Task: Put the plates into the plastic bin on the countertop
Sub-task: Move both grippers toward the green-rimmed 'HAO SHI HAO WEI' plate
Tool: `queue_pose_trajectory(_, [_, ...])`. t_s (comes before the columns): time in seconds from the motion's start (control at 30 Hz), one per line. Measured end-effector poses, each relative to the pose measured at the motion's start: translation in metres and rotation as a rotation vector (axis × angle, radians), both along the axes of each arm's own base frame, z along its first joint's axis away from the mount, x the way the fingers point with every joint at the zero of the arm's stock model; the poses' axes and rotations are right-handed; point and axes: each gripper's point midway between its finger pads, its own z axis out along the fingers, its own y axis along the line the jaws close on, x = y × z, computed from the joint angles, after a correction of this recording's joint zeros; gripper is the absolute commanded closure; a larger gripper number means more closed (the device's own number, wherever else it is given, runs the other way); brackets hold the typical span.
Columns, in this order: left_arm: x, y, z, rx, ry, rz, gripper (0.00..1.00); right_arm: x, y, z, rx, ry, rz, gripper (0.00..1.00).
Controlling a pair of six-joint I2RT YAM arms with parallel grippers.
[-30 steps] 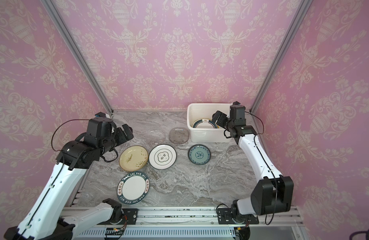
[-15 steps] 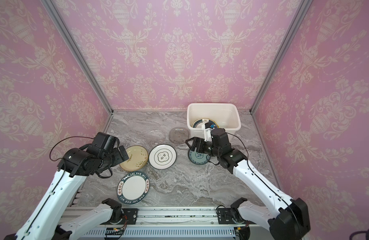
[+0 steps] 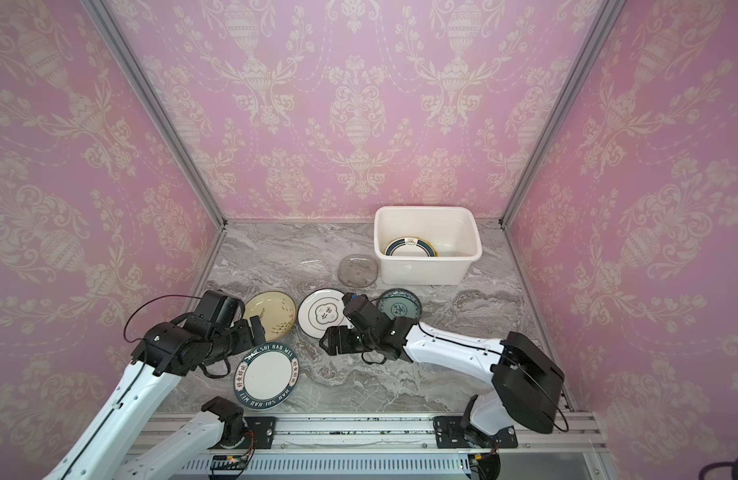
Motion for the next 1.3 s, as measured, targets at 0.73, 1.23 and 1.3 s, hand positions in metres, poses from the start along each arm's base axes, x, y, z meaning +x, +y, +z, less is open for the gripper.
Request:
queue_pose_trajectory(0.73, [-0.014, 0.065, -0.043, 0.027, 0.207, 0.460, 0.01, 0.024, 0.110, -0.046, -0.042, 0.151, 0.325, 0.18])
queue_pose_trajectory(1.23, [-0.043, 0.064, -0.095, -0.056, 0.339, 0.626, 0.01, 0.018, 0.114, -0.074, 0.006, 0.263, 0.356, 0.23])
queue_pose_trajectory(1.3, [-0.045, 0.061, -0.099, -0.074, 0.342, 0.632, 0.01, 0.016, 0.117, -0.072, 0.023, 0.270, 0.363, 0.24])
